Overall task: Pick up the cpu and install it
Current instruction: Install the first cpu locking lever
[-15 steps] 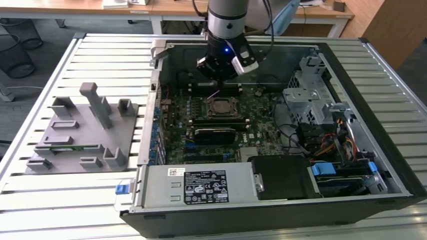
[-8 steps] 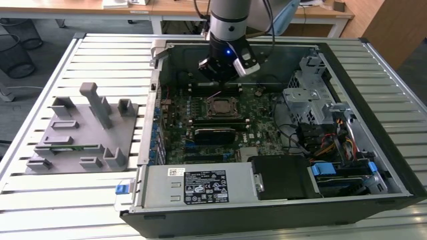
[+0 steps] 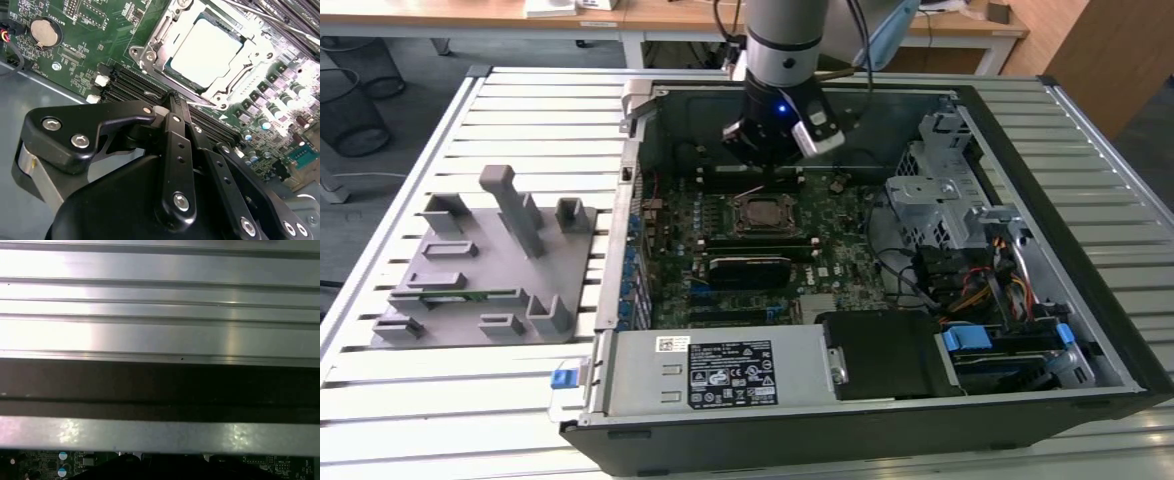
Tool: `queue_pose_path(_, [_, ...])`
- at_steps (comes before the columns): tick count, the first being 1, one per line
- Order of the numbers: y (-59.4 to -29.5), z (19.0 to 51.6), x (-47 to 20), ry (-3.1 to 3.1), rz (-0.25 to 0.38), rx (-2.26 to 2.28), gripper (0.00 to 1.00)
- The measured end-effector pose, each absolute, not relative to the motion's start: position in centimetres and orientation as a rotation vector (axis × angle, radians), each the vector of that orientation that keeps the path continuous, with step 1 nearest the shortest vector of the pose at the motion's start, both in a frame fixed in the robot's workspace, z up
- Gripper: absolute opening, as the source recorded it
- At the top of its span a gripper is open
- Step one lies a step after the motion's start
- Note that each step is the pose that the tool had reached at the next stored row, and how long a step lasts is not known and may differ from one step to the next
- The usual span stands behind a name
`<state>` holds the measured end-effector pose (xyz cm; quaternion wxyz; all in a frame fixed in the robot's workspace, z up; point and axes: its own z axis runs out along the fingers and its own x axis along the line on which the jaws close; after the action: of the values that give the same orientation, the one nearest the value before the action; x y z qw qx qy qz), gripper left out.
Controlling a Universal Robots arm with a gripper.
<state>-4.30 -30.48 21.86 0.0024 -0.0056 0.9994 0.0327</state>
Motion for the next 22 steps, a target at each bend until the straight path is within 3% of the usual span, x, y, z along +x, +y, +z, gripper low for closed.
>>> queue_pose_path(22, [-30.5, 20.4, -3.4, 3.135, 0.103, -0.019, 0.11])
